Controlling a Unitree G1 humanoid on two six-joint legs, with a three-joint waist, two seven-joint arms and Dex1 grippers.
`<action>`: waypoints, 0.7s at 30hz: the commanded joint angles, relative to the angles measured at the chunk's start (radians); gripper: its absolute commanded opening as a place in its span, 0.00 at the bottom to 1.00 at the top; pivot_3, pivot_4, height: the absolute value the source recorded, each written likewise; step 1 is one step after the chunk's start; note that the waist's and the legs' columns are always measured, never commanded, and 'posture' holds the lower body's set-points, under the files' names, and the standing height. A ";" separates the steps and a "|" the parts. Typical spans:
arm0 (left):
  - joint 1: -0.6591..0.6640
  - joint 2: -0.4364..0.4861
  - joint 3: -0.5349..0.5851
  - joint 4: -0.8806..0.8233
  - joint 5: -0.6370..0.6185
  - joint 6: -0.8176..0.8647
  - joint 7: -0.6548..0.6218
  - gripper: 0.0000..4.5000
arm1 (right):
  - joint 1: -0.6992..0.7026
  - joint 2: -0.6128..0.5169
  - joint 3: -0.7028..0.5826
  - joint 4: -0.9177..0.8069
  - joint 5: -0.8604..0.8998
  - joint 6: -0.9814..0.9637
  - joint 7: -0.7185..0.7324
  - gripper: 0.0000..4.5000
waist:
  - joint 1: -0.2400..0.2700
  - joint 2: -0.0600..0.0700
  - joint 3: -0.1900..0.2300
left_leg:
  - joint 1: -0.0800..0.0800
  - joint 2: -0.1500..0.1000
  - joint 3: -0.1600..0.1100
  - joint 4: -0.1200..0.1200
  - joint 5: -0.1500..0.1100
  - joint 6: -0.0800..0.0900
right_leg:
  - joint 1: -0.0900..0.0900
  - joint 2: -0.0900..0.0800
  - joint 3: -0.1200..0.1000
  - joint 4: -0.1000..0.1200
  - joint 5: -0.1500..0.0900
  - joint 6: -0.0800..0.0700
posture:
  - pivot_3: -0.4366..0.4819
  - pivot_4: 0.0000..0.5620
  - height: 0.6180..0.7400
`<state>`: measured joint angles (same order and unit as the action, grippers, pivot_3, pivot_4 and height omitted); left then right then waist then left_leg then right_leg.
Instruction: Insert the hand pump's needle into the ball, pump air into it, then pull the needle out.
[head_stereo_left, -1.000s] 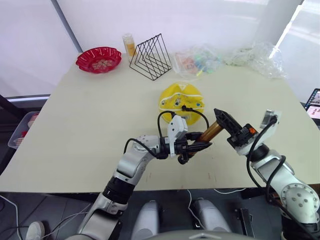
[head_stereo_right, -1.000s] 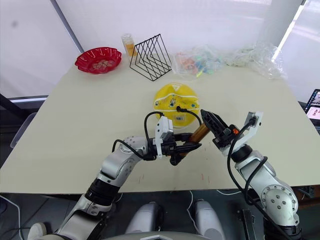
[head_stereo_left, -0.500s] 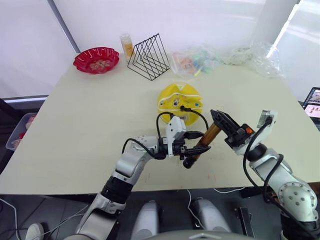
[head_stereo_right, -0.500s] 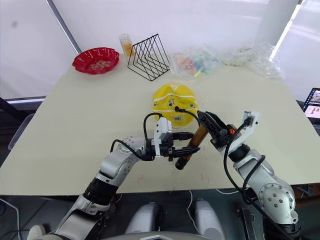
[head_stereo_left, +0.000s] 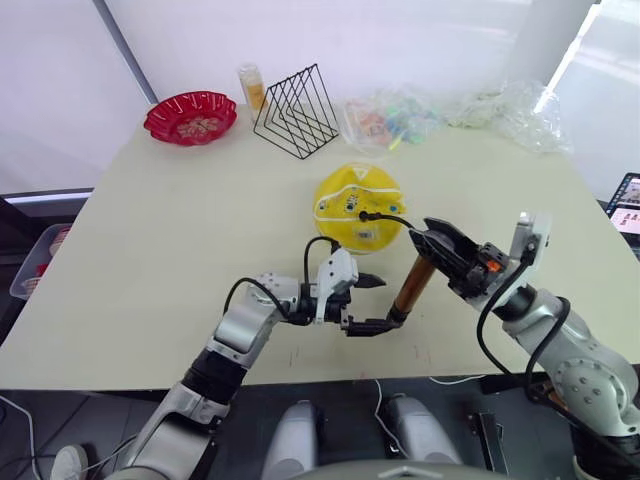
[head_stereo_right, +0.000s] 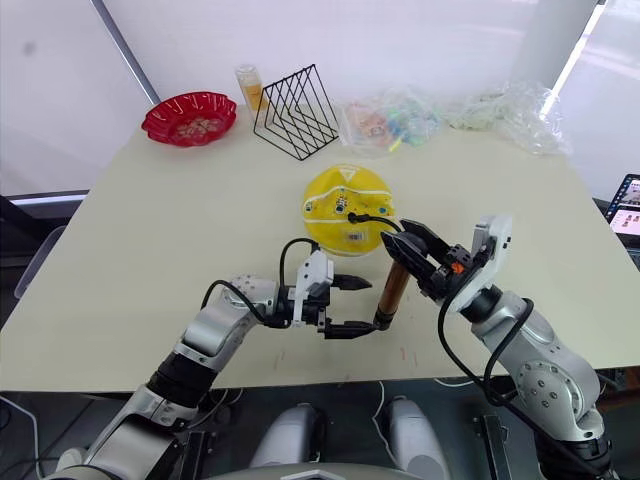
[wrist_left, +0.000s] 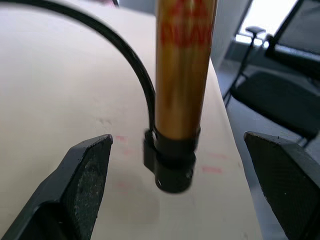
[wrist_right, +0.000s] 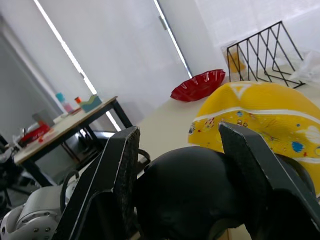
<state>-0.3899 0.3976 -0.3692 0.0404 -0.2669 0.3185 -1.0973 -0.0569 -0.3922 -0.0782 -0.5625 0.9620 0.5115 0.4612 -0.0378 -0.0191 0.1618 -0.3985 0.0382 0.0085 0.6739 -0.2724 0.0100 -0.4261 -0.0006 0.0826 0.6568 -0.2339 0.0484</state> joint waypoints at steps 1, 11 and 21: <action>-0.004 -0.028 -0.027 0.053 0.047 -0.051 0.013 0.99 | -0.031 -0.005 0.032 -0.045 -0.085 -0.075 0.072 0.45 | 0.000 0.000 0.000 | 0.000 0.000 0.000 0.000 0.000 0.000 | 0.000 0.000 0.000 0.000 0.000 0.000 | 0.48 0.27 0.96; -0.072 -0.142 -0.001 0.273 0.069 -0.123 0.017 0.99 | -0.061 0.018 0.079 -0.037 -0.181 -0.118 0.121 0.45 | 0.002 0.000 0.000 | 0.000 0.000 0.000 0.000 0.000 0.000 | 0.000 0.000 -0.001 0.001 0.001 -0.001 | 0.48 0.27 0.96; -0.117 -0.194 0.025 0.386 0.082 -0.201 0.000 0.81 | -0.061 0.040 0.071 -0.041 -0.199 -0.113 0.113 0.45 | -0.001 0.000 0.000 | 0.000 0.000 -0.001 0.000 0.000 0.000 | 0.000 0.000 -0.001 0.001 0.001 -0.002 | 0.48 0.27 0.96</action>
<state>-0.5020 0.2111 -0.3614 0.4425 -0.1795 0.1382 -1.0881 -0.0994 -0.3555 0.0046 -0.5666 0.7537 0.4242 0.5766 -0.0388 -0.0193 0.1618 -0.3986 0.0379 0.0076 0.6743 -0.2723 0.0100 -0.4261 -0.0003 0.0818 0.6578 -0.2327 0.0467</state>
